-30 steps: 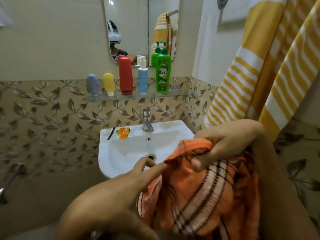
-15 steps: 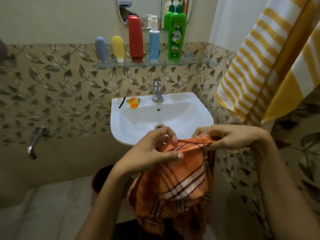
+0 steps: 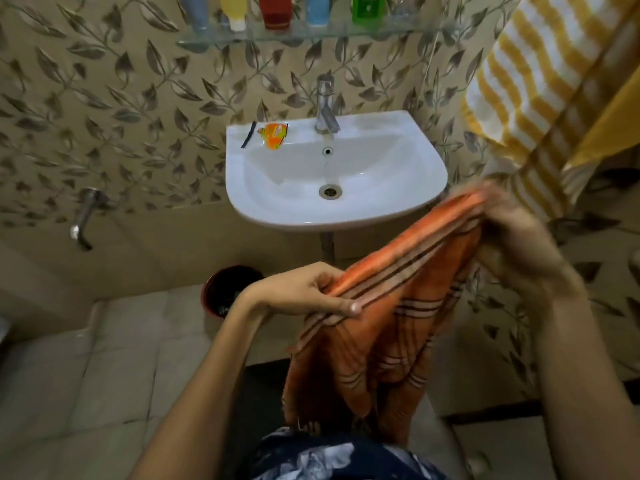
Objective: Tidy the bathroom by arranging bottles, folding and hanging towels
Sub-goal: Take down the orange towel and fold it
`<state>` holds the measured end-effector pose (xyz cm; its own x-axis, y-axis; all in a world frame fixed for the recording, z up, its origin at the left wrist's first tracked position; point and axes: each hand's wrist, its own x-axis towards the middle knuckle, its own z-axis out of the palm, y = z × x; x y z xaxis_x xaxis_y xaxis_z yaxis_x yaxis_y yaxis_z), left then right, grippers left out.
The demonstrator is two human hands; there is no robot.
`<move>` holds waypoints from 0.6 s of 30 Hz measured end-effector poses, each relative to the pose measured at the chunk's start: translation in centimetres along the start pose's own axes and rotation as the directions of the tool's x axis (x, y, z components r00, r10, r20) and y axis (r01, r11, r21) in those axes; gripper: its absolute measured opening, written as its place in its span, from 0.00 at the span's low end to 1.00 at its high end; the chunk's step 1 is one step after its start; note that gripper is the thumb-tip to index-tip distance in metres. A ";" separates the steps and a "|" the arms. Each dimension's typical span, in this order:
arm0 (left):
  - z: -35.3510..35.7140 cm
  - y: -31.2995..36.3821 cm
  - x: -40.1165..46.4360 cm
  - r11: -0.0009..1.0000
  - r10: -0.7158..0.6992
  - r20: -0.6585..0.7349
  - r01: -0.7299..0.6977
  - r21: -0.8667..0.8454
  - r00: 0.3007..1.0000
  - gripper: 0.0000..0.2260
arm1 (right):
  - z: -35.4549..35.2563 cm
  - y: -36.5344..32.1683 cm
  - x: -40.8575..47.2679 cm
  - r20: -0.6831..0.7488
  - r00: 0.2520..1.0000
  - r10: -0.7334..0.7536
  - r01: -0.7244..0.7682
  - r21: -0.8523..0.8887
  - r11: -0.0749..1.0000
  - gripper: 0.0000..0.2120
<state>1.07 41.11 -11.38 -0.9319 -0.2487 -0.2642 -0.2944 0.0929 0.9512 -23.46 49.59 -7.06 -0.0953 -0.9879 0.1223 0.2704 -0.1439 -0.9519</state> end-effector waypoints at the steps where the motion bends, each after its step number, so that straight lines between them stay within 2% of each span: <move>1: -0.2 -1.0 -0.3 0.999 -0.041 -0.016 0.041 -0.009 0.999 0.09 | -0.8 -0.5 -0.1 -0.097 0.995 -0.017 0.021 0.046 0.999 0.19; 3: -0.4 -2.4 -0.9 0.997 -0.058 -0.087 0.053 -0.064 0.995 0.14 | -2.3 -1.0 0.0 -0.251 0.968 -0.006 0.008 0.010 1.000 0.23; 5: -0.4 -2.2 -1.0 0.994 0.002 -0.173 -0.021 -0.105 0.985 0.13 | -2.2 -0.6 0.1 -0.302 0.953 0.041 -0.106 -0.201 0.974 0.23; 6: -0.3 -1.6 -0.8 0.994 0.047 -0.208 -0.066 -0.086 0.977 0.12 | -1.6 0.0 0.1 -0.257 0.964 0.075 -0.164 -0.344 0.925 0.21; 8: 0.3 0.1 0.2 0.990 0.140 -0.261 -0.139 0.020 0.955 0.09 | 0.7 2.0 0.1 -0.023 0.982 0.185 -0.158 -0.630 0.761 0.14; 10: 0.8 1.3 1.2 0.970 0.216 -0.279 -0.173 0.171 0.936 0.11 | 3.1 4.0 0.0 0.190 0.923 0.333 -0.070 -0.771 0.634 0.23; 12: 0.6 1.5 1.3 0.961 0.207 -0.315 -0.132 0.243 0.926 0.14 | 4.4 4.4 0.0 0.257 0.900 0.353 -0.017 -0.787 0.617 0.31; 13: 0.3 1.3 0.9 0.971 0.163 -0.334 -0.091 0.223 0.928 0.15 | 4.3 3.9 0.1 0.255 0.910 0.327 -0.007 -0.778 0.628 0.32; 16: -0.3 0.2 -0.7 0.997 0.032 -0.231 -0.014 0.079 0.973 0.11 | 3.1 2.2 0.1 0.271 0.938 0.215 0.022 -0.667 0.745 0.21; 18: -0.2 -0.6 -1.4 1.000 0.024 -0.157 -0.023 0.010 0.987 0.10 | 2.2 1.5 -0.1 0.221 0.971 0.092 0.048 -0.558 0.828 0.18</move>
<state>2.56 41.19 -11.54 -0.8939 -0.3946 -0.2126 -0.2749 0.1079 0.9554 -20.98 49.35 -7.85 0.1446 -0.9851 0.0929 -0.3151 -0.1349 -0.9394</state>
